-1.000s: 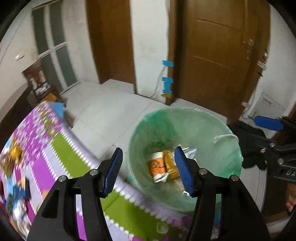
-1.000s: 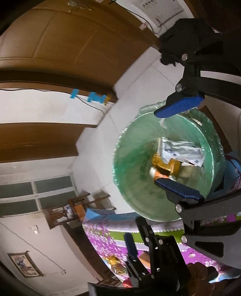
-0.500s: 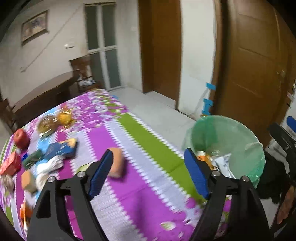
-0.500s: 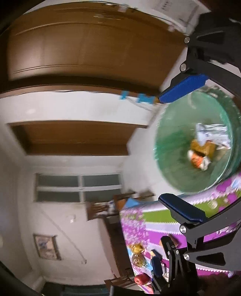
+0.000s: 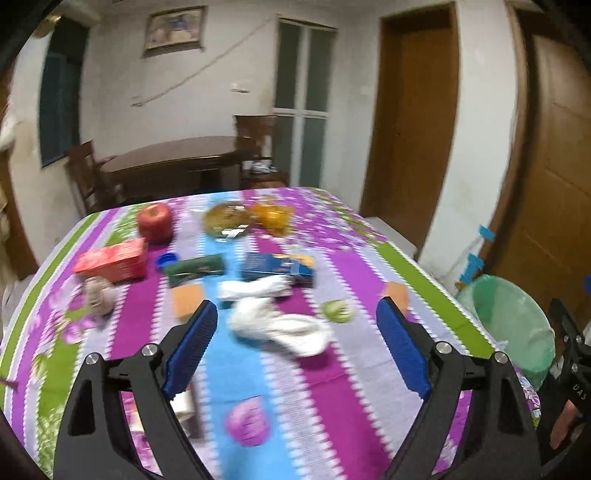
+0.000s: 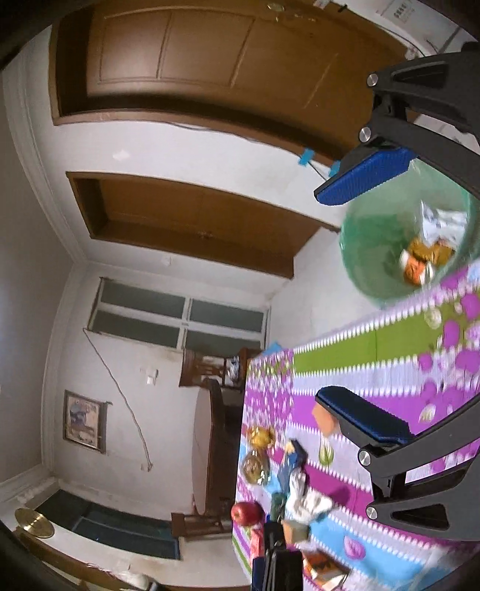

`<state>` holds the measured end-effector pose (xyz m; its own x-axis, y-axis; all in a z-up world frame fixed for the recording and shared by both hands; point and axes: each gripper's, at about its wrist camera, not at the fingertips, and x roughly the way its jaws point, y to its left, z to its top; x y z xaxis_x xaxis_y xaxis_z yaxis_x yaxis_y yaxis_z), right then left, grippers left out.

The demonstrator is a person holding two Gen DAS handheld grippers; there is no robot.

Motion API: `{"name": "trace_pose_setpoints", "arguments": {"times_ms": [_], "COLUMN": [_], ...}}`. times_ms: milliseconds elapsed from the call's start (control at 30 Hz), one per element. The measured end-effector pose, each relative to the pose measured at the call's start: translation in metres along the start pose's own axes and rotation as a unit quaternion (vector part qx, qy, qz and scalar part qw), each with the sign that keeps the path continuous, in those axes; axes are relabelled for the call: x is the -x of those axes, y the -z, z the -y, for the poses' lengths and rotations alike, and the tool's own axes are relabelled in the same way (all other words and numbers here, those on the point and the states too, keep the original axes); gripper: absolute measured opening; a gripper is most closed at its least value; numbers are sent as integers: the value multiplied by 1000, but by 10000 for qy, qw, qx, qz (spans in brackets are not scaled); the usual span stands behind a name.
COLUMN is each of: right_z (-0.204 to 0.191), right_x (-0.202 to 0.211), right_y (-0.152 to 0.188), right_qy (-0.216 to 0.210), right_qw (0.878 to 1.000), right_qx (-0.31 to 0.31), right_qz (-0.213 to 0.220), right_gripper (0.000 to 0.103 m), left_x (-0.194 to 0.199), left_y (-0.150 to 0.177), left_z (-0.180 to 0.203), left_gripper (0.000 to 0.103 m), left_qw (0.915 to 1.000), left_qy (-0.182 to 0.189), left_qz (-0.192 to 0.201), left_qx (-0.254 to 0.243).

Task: Collect trash
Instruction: 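Move both grippers back over the tablecloth toward the remaining items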

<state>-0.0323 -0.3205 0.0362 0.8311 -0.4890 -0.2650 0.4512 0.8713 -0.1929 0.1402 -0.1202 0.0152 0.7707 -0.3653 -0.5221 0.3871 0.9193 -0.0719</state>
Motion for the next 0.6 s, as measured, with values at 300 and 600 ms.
{"name": "trace_pose_setpoints", "arguments": {"times_ms": [300,600], "right_z": [-29,-63], "right_x": [-8,-25], "right_y": [-7,-8], "right_qy": [-635,-1457], "right_qw": [9978,9880], "right_qx": [-35,46], "right_qz": [-213,-515], "right_gripper": [98,98], "left_x": [22,23], "left_y": [18,59], "left_z": [-89,-144], "left_gripper": [85,85], "left_qw": [9972,9893], "left_qy": [-513,-472], "left_qz": [-132,-742], "left_qx": [527,1163]}}
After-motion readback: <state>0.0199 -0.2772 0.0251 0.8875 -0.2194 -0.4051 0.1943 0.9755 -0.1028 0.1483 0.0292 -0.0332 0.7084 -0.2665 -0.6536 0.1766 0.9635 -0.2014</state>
